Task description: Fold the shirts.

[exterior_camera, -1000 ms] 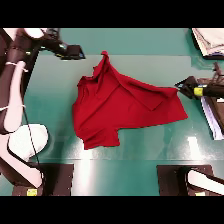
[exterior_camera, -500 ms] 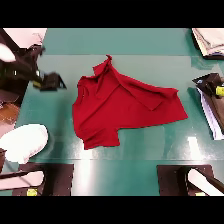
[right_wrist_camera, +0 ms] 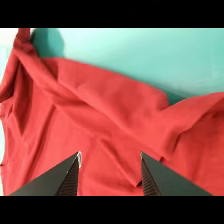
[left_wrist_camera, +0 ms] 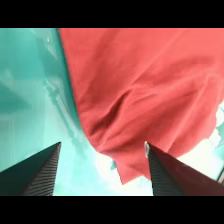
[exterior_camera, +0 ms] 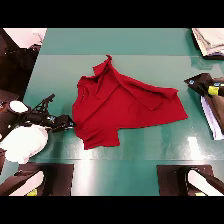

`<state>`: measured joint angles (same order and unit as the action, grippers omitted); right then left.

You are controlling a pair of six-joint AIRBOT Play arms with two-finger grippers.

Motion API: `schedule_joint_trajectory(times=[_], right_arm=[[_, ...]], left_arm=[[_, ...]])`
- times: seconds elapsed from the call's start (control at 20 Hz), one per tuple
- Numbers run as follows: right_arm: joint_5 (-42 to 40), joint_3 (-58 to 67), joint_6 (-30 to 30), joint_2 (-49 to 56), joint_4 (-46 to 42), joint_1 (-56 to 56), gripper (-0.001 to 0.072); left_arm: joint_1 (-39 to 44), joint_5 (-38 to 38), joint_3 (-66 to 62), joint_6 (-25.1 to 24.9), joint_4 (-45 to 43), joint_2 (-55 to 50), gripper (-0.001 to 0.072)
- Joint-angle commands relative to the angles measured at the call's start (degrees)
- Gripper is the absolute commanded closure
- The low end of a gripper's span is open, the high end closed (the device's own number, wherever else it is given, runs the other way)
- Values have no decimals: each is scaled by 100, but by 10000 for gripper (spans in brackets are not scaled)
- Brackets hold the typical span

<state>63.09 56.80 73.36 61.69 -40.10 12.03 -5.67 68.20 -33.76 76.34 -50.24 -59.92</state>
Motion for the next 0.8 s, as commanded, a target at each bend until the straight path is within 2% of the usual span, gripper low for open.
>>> schedule_joint_trajectory(times=[0.0,0.15,0.5,0.55,0.6,0.65,0.75], right_arm=[[-103,0,4,17,-2,-181,278],[-92,0,7,17,7,-181,278],[-70,0,7,-120,2,-181,278],[-76,0,7,-155,2,-181,278],[-103,0,9,-195,2,-181,278],[-133,0,7,-232,2,-181,278],[-208,0,7,-269,4,-181,278]], left_arm=[[304,-315,323,-177,227,98,83],[785,-739,334,20,205,42,83],[999,-697,334,168,188,-74,85],[999,-654,334,170,122,-74,116],[999,-566,332,166,68,-74,241],[999,-446,332,166,52,-74,295],[999,-428,334,168,57,-74,297]])
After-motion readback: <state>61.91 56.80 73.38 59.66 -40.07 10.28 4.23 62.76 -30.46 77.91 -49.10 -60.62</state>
